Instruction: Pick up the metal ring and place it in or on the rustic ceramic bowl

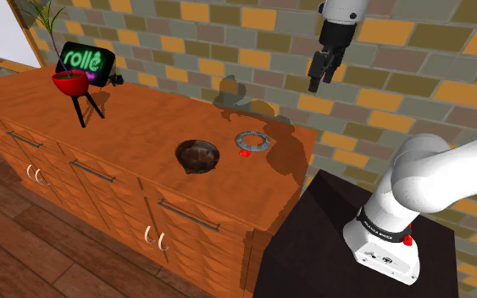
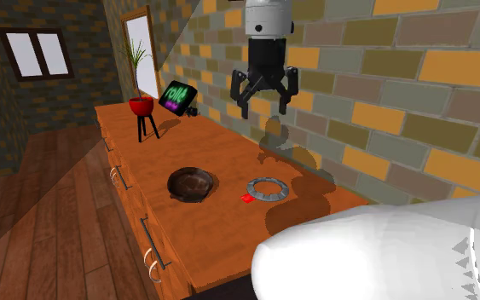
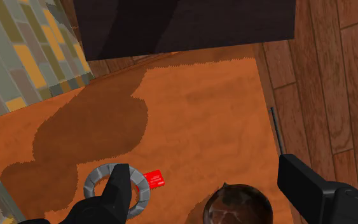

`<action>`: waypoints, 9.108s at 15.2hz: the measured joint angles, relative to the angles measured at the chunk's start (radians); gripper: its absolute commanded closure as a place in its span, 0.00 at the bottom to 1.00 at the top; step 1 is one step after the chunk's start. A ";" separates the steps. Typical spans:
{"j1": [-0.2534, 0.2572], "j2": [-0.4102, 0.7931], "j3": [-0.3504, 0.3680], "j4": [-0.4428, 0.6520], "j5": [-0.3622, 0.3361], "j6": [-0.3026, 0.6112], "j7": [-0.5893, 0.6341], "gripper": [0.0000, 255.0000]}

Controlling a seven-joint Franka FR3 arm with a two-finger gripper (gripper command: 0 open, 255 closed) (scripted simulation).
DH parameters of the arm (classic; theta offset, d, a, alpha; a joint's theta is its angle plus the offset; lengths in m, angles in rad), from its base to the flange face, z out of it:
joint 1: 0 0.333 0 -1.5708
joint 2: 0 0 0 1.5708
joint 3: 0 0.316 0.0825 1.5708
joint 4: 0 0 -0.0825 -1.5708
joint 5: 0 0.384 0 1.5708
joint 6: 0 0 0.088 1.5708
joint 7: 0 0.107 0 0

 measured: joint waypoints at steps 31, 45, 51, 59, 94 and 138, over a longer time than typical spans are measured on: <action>0.029 1.033 -0.297 0.263 0.256 0.599 -0.659 0.00; -0.098 1.558 -0.197 0.715 0.405 0.577 -0.851 0.00; -0.099 1.608 -0.182 0.709 0.422 0.631 -0.861 0.00; -0.100 1.610 -0.182 0.708 0.423 0.638 -0.863 1.00; -0.069 1.391 -0.229 0.700 0.356 0.431 -0.807 1.00; 0.283 1.583 -0.080 1.012 0.368 0.405 -0.292 1.00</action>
